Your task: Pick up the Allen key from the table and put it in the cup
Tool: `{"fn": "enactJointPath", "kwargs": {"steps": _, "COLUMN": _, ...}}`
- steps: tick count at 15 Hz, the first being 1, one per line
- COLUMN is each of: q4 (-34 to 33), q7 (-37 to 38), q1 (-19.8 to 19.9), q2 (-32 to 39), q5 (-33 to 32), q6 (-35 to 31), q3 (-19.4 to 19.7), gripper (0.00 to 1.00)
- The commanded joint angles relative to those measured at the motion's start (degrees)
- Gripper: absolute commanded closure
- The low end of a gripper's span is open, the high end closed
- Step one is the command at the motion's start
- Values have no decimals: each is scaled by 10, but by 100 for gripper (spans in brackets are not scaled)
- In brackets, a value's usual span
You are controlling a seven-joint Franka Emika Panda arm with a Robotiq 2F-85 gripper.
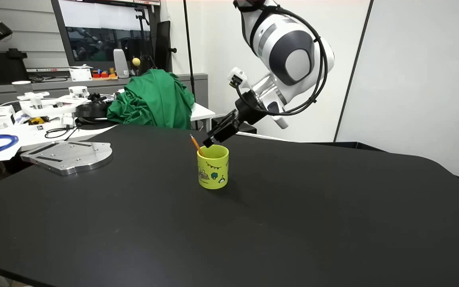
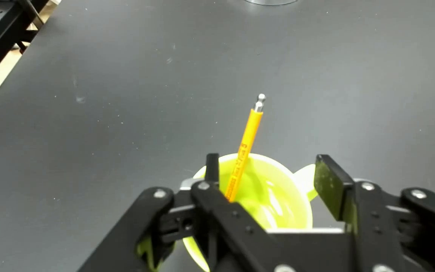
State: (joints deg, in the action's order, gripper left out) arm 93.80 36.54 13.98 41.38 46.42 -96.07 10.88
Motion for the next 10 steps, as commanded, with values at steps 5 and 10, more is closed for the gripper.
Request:
{"fn": "enactJointPath", "kwargs": {"steps": 5, "q4": -18, "q7": 17, "q1": -3, "q2": -40, "q5": -11, "q6": 14, "q3": 5, "gripper": 0}}
{"fn": "enactJointPath", "kwargs": {"steps": 10, "q4": -15, "q7": 1, "q1": 0, "q2": -40, "q5": -13, "q6": 6, "q3": 1, "gripper": 0}}
